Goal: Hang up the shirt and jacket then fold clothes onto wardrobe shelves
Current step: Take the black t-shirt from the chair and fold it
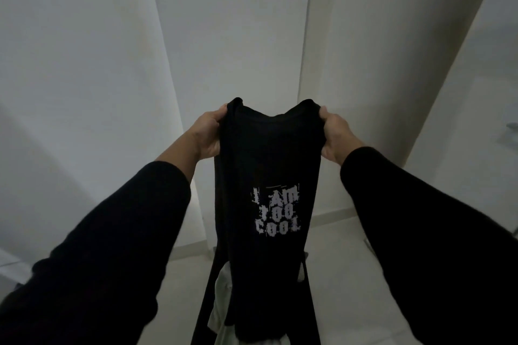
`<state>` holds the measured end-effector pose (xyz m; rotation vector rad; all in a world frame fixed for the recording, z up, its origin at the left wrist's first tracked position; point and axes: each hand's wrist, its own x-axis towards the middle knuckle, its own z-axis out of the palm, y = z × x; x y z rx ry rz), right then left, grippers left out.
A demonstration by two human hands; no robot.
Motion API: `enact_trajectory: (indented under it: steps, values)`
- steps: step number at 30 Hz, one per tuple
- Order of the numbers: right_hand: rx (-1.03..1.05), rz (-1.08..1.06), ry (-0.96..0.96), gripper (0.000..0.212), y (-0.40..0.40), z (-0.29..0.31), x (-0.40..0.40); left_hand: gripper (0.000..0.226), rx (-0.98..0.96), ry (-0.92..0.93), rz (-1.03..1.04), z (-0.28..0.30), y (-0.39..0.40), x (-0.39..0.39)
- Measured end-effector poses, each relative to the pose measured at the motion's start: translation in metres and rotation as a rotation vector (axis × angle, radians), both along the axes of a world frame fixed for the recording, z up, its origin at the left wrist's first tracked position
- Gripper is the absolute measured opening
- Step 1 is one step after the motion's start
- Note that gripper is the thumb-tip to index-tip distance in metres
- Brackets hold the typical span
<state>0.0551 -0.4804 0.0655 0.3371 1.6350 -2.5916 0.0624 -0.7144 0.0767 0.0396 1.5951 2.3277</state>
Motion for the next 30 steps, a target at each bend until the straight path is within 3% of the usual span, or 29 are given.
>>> enact_trajectory:
  steps: [7,14,18,26,30]
  values:
    - [-0.007,0.036,0.031,0.044,-0.001,-0.009,-0.039,0.029,-0.003,0.051,0.089,-0.012,0.003,-0.027]
    - [0.037,0.045,-0.075,0.044,-0.002,-0.060,0.021,0.024,-0.057,-0.038,0.058,-0.061,0.000,0.020]
    - [0.147,0.105,-0.239,0.045,-0.006,-0.123,0.091,0.040,-0.146,-0.183,-0.025,-0.127,-0.009,0.077]
    - [0.287,0.246,-0.744,0.038,-0.020,-0.285,0.234,0.032,-0.253,-0.623,-0.152,-0.271,-0.026,0.219]
    - [0.310,0.247,-0.856,0.037,-0.022,-0.335,0.263,0.031,-0.251,-0.699,-0.120,-0.307,-0.025,0.251]
